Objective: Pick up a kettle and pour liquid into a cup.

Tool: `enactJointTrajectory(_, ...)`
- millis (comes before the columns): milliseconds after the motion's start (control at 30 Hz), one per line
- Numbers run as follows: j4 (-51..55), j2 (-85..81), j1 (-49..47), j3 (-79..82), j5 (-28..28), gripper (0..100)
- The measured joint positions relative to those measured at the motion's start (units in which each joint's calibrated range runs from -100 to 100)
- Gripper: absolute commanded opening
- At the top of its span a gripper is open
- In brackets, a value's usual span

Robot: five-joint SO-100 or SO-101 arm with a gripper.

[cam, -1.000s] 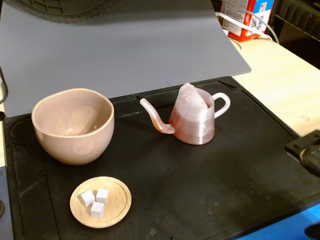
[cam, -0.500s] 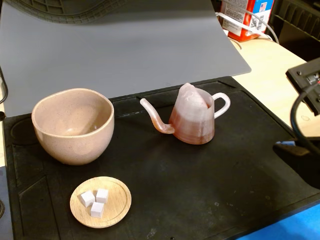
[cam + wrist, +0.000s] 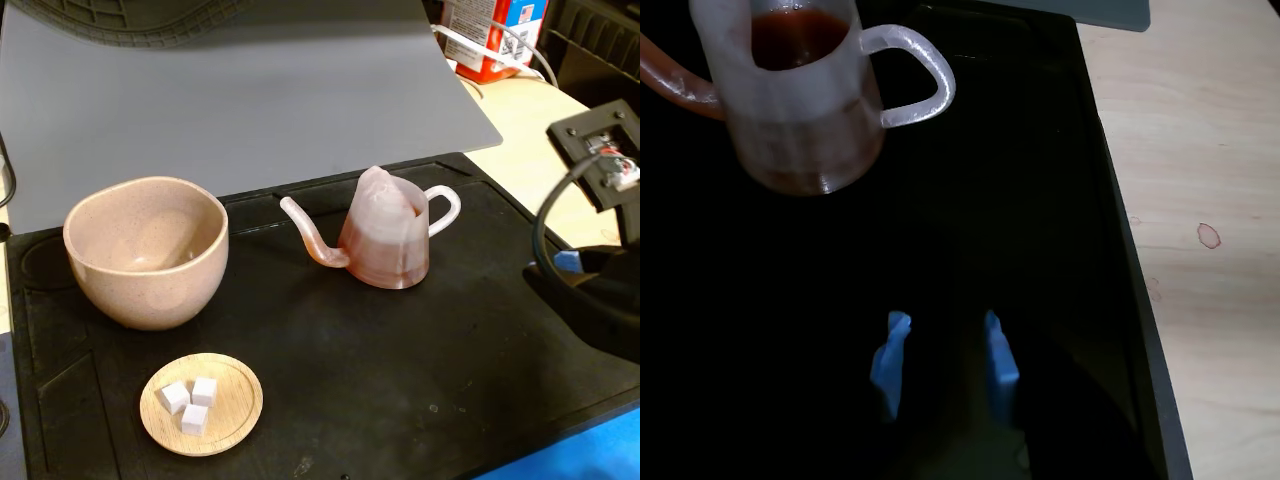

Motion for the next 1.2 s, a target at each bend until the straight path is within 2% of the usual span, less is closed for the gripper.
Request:
enactJointTrajectory(100,-0.5,3.1,-0.1,-1.5,2.5,11)
enactJointTrajectory(233,-12.3,11.7,-0.1,-3.7,4.9,11)
enactJointTrajectory(333,-16.5,17.7,-0.1,-8.4,5.2,11)
enactJointTrajectory(533,-17.1,28.2,-0.1,-18.4,5.2,11)
enactJointTrajectory(667,-17.1,32.1,-0.2,-21.7,6.8,17)
enactJointTrajectory(1200,-17.1,44.4,-2.6,-35.4,7.0,17)
